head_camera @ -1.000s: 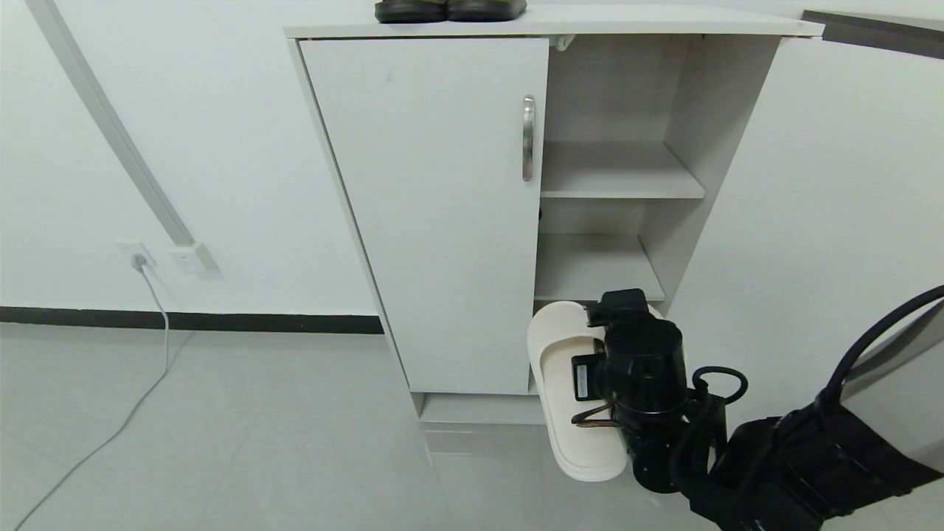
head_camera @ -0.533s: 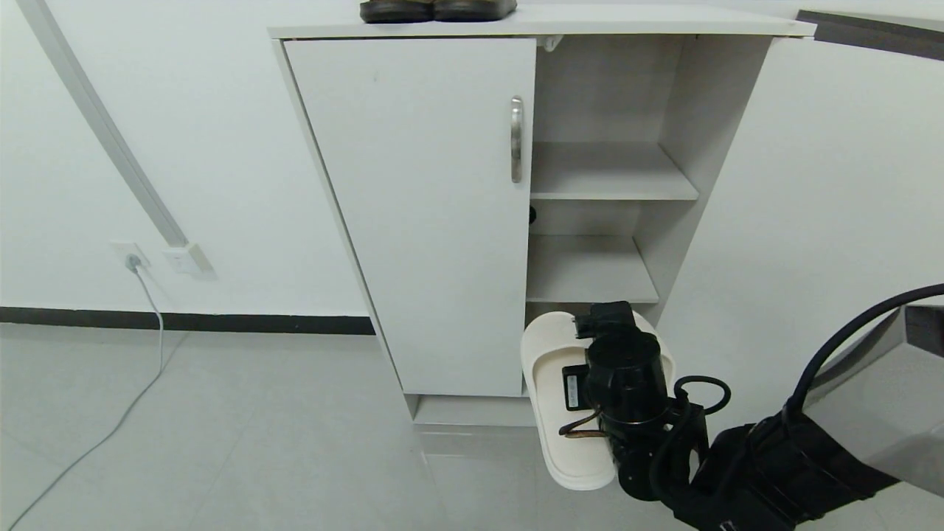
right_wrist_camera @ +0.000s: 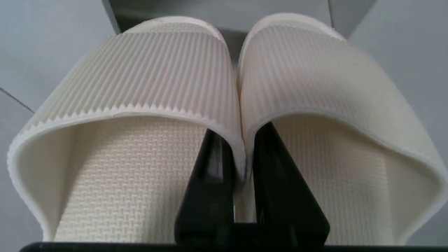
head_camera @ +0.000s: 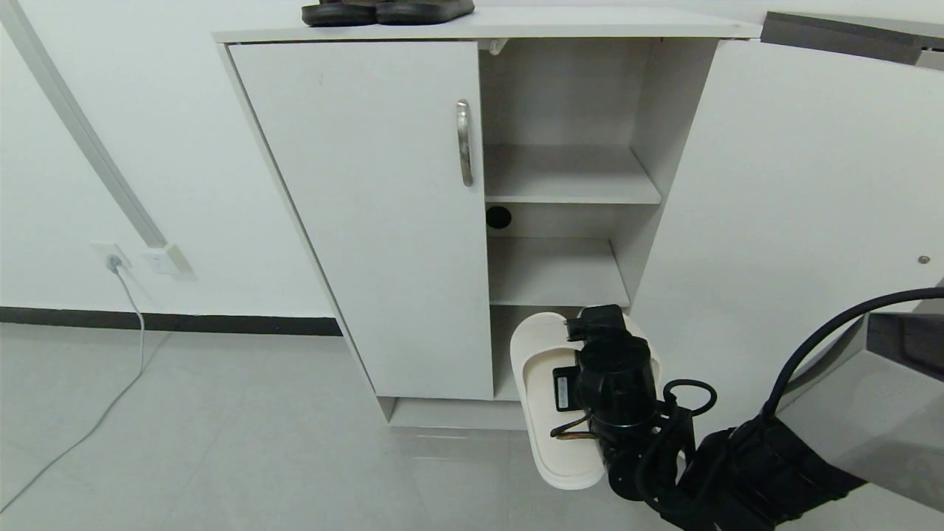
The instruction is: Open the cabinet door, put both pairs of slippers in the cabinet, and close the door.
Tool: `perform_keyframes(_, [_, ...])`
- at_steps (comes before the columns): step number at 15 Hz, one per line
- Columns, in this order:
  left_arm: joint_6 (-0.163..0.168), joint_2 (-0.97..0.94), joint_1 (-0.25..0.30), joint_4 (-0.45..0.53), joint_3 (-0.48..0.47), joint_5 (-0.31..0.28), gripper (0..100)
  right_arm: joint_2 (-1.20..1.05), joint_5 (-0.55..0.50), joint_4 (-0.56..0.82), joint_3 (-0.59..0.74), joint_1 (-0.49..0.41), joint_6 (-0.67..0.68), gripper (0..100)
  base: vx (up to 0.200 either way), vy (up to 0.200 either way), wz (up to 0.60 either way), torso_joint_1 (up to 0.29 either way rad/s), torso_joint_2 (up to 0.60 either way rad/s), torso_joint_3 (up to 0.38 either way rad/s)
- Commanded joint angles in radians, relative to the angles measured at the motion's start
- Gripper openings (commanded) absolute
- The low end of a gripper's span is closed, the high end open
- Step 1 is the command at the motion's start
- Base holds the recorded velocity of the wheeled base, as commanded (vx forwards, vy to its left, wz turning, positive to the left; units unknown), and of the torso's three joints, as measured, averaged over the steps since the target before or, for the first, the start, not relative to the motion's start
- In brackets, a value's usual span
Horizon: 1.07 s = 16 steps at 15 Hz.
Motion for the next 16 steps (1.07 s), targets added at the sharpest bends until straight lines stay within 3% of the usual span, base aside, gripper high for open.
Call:
perform_keyframes(1, [0.000, 0.002, 0.000, 0.000, 0.000, 0.000, 0, 0.039, 0.015, -0.022, -0.027, -0.001, -0.011, 0, 0.000, 0.000, 0.00, 0.000, 0.00, 0.000])
perform_keyframes(3, [0.000, 0.002, 0.000, 0.000, 0.000, 0.000, 0, 0.053, 0.053, -0.022, -0.047, -0.009, -0.011, 0, 0.000, 0.000, 0.00, 0.000, 0.00, 0.000])
perform_keyframes(16, [0.000, 0.002, 0.001, 0.001, 0.000, -0.001, 0, 0.131, 0.051, -0.022, -0.108, -0.017, -0.011, 0, 0.000, 0.000, 0.00, 0.000, 0.00, -0.024])
